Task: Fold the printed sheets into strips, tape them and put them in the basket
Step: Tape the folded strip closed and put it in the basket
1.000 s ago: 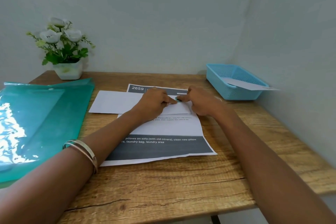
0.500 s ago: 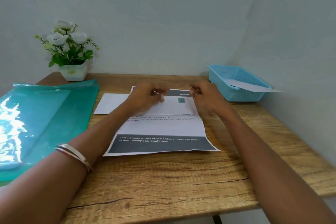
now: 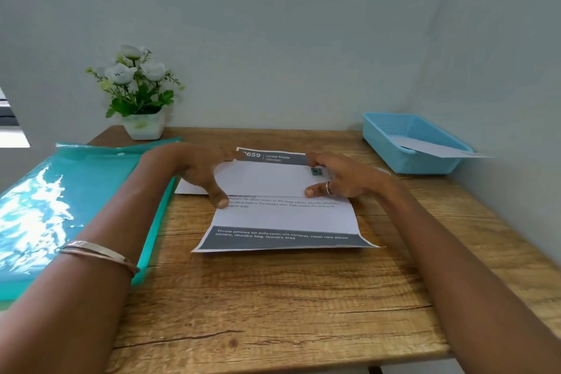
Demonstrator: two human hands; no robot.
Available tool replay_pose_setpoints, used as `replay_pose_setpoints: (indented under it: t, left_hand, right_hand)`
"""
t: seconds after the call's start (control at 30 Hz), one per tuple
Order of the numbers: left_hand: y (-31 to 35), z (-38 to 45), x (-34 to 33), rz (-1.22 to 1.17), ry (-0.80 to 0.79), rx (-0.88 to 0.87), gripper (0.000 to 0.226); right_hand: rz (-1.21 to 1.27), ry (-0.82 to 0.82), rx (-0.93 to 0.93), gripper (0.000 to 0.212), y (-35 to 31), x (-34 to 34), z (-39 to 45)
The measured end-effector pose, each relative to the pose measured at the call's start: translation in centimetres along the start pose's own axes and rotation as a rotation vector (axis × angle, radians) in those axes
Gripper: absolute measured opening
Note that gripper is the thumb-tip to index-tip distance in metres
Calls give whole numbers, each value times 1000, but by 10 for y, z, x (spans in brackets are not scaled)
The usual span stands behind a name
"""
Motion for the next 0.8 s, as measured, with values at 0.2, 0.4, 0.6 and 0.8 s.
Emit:
replay_pose_setpoints:
  t: [0.2,0.4,0.6,0.8]
  left_hand:
    - [-8,-1,5,-137,181,-131,113]
    - [-5,-5,13,-347,358,-226,76]
    - [-6,-21,31,-547,604,-266,47]
    - [-29,-34,38,-1058,852,-114,59]
  right_hand:
    - [71,64,-66,87,7,0,3]
    - [667,391,-124,86,16,11,5]
    - [953,379,-155,39,20,14,-3]
    - [1127,563,-168,27,29,39,-24]
Point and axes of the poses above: each hand's wrist, its own z-axis towards the middle knuckle, its own x-axis out of the back of the hand, y = z × x, the point moved 3 cm from there along z, towards the middle knuckle, and after that the axes turned 9 degrees about -z, right-handed, at the moved point
